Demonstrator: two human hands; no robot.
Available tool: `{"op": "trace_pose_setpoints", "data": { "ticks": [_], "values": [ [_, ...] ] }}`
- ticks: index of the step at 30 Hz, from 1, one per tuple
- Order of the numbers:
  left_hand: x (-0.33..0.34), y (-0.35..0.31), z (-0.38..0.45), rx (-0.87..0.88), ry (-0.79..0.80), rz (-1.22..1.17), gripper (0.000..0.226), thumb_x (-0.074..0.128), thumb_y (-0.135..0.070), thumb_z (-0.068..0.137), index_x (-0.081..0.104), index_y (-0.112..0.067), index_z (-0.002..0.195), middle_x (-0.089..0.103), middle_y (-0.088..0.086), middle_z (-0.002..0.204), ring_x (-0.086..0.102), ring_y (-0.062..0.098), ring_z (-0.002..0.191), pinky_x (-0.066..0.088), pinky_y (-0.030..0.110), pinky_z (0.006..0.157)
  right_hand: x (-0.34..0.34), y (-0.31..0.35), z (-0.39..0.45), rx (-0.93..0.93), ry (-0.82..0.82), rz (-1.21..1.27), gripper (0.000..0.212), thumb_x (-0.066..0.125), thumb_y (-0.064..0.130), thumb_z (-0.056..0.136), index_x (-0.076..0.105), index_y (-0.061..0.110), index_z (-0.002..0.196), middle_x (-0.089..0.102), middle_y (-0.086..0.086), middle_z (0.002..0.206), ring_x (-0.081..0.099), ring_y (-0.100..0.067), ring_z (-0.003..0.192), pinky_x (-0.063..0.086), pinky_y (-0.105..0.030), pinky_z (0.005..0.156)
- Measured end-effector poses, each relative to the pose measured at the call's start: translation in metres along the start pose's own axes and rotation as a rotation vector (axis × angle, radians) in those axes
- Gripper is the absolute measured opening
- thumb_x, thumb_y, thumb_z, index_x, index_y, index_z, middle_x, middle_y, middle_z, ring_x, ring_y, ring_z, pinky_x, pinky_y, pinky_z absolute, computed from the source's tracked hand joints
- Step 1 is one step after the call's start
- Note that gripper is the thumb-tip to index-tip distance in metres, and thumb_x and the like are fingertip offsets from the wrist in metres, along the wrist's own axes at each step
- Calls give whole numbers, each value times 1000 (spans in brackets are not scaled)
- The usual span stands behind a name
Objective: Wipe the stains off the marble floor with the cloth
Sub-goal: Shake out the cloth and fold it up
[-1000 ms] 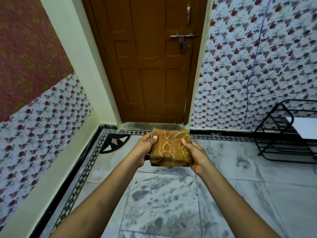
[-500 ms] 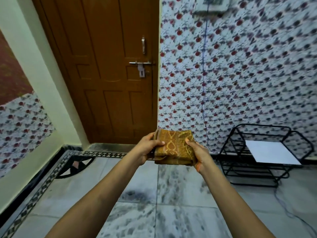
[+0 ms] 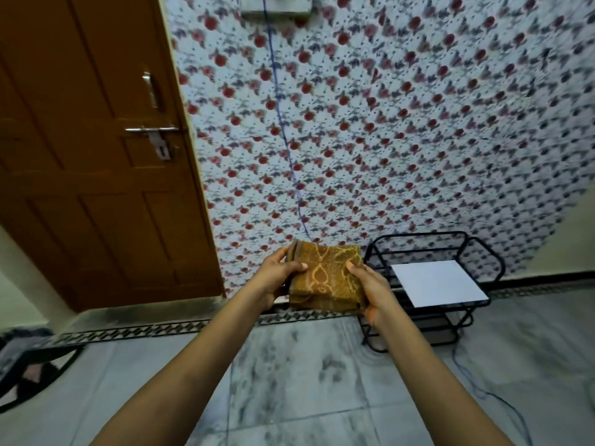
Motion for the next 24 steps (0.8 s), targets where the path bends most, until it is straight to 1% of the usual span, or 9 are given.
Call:
{"op": "trace_pose_setpoints", "data": {
  "ticks": [2,5,8,12,15,16,19,22,24],
  "values": [
    [30,-4,27,-4,9,-9,49,61,-2,85,49,-26,126,64,5,95,63,25,81,53,39,75,-23,21,24,0,-14,-19,23,64,19,88,59,11,109,65,-7,92,63,-21,76,56,-30,57],
    [77,-11,71,8,30,-24,56,62,-2,84,46,-22,134,65,5,99,64,25,83,55,37,71,-59,54,66,-17,-33,-26,24,64,20,87,60,11,109,65,-9,96,63,-22,78,54,-33,64],
    [123,-17,105,7,15,-33,56,61,0,84,47,-22,133,65,5,97,65,26,82,56,38,72,-94,81,103,-28,-42,-20,24,64,21,87,60,13,110,65,-6,91,63,-22,78,53,-33,63],
    [187,-17,156,4,10,-6,56,61,-2,84,47,-22,133,63,9,109,63,31,95,55,40,77,-148,108,155,-11,-32,21,27,66,21,86,60,13,111,66,-5,90,64,-24,81,55,-36,69],
    [241,-12,191,11,-20,0,51,62,-3,84,49,-21,129,62,11,113,62,33,99,55,43,81,-195,132,194,-13,-18,20,29,66,22,86,59,13,112,65,-5,91,63,-26,83,54,-40,73],
    [258,-8,200,11,-35,-11,49,62,-4,84,49,-22,127,62,11,112,62,33,100,54,44,83,-210,140,205,-5,-5,4,27,66,22,86,58,14,111,64,-5,90,63,-25,82,54,-39,73],
    [320,1,225,-14,-72,-50,48,61,-4,84,50,-20,128,62,13,114,62,33,100,54,45,84,-263,171,238,27,25,-29,21,64,21,87,56,16,106,63,-4,88,61,-24,78,53,-37,67],
    [378,5,249,-32,-99,-58,45,61,-4,85,52,-22,126,62,14,114,61,35,102,51,51,90,-314,200,269,59,48,-37,21,64,21,88,56,15,107,63,-5,90,61,-25,79,51,-36,62],
    [408,4,265,-27,-103,-68,44,60,-4,85,52,-22,124,63,13,111,61,35,101,51,52,89,-339,216,290,69,66,-51,23,64,22,88,55,16,108,62,-6,91,61,-25,80,50,-35,59]
  ]
}}
Point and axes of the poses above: each hand's wrist, its own z-axis towards the middle knuckle, its own x-axis out of the palm, y = z × x, the point moved 5 cm from there along z, towards the middle knuckle
